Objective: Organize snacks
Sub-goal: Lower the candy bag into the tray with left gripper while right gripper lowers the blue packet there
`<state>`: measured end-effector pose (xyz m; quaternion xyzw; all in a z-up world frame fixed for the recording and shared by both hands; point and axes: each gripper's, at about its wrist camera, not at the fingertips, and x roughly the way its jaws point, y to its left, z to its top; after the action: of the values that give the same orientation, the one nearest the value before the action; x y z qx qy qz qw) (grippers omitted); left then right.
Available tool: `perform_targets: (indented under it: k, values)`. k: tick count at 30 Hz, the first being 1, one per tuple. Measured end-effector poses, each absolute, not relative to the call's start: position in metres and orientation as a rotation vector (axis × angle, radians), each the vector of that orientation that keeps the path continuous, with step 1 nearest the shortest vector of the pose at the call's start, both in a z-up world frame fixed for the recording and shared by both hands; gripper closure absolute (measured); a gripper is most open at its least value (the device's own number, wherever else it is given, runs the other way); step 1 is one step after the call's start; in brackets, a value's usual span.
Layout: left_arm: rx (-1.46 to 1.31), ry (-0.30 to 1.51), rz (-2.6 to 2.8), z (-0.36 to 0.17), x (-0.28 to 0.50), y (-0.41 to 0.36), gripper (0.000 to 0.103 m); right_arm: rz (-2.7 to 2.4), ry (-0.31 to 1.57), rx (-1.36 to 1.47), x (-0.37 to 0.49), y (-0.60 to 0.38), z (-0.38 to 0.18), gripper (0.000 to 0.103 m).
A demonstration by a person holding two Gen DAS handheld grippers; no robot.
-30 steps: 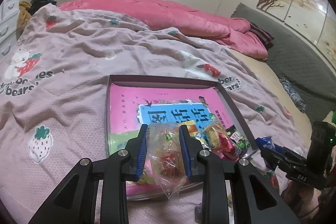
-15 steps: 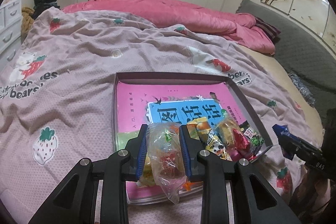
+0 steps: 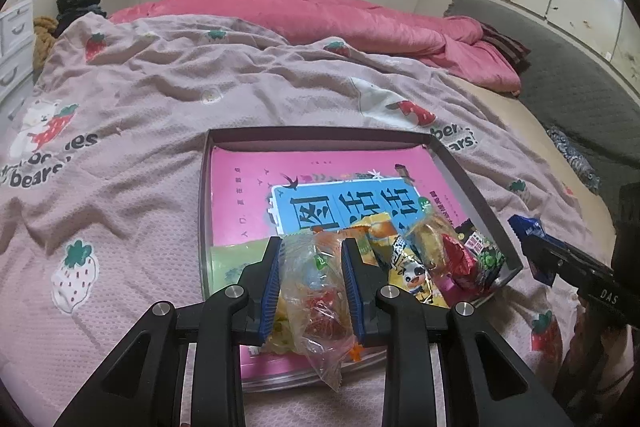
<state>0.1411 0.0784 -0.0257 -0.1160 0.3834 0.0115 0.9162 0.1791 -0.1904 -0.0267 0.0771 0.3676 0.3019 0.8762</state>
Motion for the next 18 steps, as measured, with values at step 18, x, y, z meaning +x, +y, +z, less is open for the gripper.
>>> perform_targets:
  k: [18]
  values:
    - [-0.225,0.813,-0.005,-0.037,0.147,0.07,0.073,0.633,0.763,0.143,0.192,-0.181,-0.031,0.043]
